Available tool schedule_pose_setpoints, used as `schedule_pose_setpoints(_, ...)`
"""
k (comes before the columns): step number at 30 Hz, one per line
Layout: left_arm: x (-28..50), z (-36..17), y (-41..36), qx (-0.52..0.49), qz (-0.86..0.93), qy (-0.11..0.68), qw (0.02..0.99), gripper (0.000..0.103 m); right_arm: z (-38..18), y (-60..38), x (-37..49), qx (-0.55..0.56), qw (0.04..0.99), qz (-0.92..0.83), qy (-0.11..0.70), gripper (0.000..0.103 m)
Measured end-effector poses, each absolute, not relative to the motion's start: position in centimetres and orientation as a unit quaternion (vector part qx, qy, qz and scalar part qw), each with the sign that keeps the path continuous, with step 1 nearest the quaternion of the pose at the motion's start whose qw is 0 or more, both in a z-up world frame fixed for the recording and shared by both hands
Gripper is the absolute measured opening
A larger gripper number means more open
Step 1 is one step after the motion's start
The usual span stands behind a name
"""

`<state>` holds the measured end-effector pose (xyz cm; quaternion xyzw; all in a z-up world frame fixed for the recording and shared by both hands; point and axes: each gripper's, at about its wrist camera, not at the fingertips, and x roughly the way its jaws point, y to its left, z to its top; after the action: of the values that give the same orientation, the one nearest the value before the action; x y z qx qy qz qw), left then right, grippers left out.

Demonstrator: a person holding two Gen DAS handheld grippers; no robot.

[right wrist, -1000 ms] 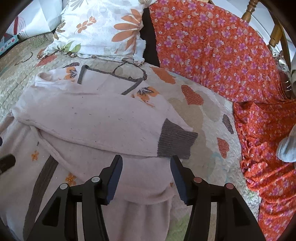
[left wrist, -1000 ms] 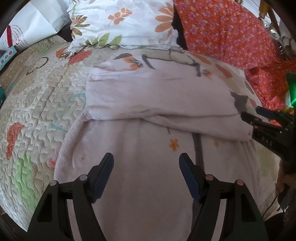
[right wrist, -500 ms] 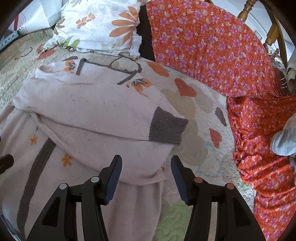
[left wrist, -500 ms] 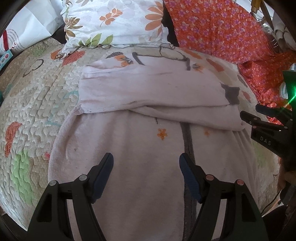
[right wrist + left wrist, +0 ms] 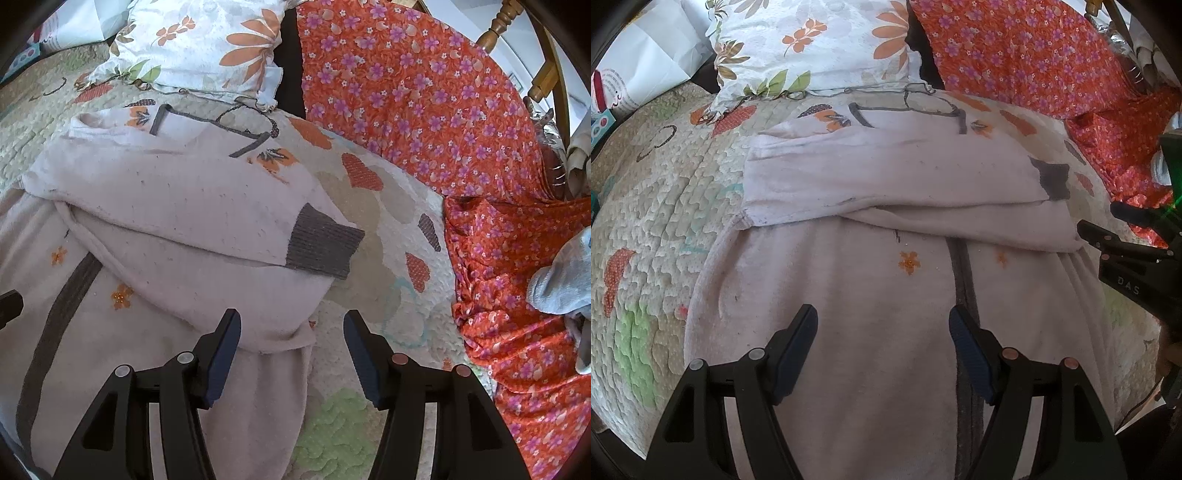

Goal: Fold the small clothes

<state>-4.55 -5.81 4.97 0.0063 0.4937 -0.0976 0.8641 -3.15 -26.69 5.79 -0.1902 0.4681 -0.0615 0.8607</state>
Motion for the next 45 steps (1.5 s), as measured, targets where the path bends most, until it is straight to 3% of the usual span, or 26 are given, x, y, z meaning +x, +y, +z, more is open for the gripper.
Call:
schedule_pose_setpoints(20,-4.6,4.4,-6.4,0.014,-0.094,0.494,0.864,0.073,7.5,-26.1,-4.3,-0.264,0.861,-0.129,0.415,0.069)
schedule_pose_setpoints(45,-4.5,3.8,-7.1,0.019,-0.097,0.500,0.860,0.073,8.1,-27.7,-4.2,-0.225,0.872,-0.153,0.406,0.071)
